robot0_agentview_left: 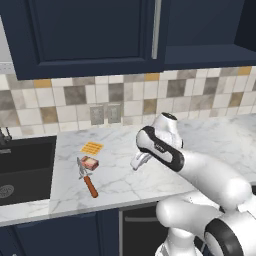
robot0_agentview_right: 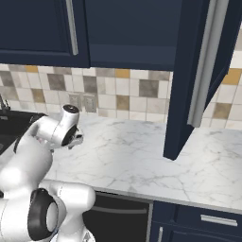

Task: Open the cabinet. Pick the bar soap and place it next to the sink. Then close the cabinet.

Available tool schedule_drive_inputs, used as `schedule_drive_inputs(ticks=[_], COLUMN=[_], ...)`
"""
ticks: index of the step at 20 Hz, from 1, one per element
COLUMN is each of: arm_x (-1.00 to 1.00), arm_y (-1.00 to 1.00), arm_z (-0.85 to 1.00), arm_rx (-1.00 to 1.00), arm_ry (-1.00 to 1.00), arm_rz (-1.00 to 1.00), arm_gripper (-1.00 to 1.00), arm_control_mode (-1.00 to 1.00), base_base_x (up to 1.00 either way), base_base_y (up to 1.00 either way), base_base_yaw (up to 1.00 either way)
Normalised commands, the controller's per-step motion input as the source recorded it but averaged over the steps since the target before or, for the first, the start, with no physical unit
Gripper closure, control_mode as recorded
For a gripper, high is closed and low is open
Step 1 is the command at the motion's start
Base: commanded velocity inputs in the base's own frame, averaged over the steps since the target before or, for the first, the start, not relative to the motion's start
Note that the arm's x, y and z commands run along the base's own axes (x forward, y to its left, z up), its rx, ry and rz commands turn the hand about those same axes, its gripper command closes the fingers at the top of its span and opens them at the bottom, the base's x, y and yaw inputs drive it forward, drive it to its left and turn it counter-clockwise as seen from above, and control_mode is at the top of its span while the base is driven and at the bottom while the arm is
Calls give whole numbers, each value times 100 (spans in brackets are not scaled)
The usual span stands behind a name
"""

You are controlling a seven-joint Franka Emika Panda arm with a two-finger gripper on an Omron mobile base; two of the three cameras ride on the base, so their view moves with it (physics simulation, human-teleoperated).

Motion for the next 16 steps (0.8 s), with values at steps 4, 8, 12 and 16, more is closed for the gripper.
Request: schedule_drive_inputs(ticks=[4, 8, 12, 16], arm_x=[-99, -81, -69, -71], arm_y=[-57, -57, -52, -24], arm_z=[54, 65, 67, 69], arm_rx=[0, 0, 0, 0], arm_ry=[-6, -7, -4, -5], arm_rz=[-12, -16, -22, -25], arm_gripper=[-100, -100, -100, -100], arm_control_mode=[-100, -100, -100, -100], base_base_x=[0, 0, 0, 0], base_base_y=[0, 0, 0, 0], base_base_yaw=[0, 0, 0, 0])
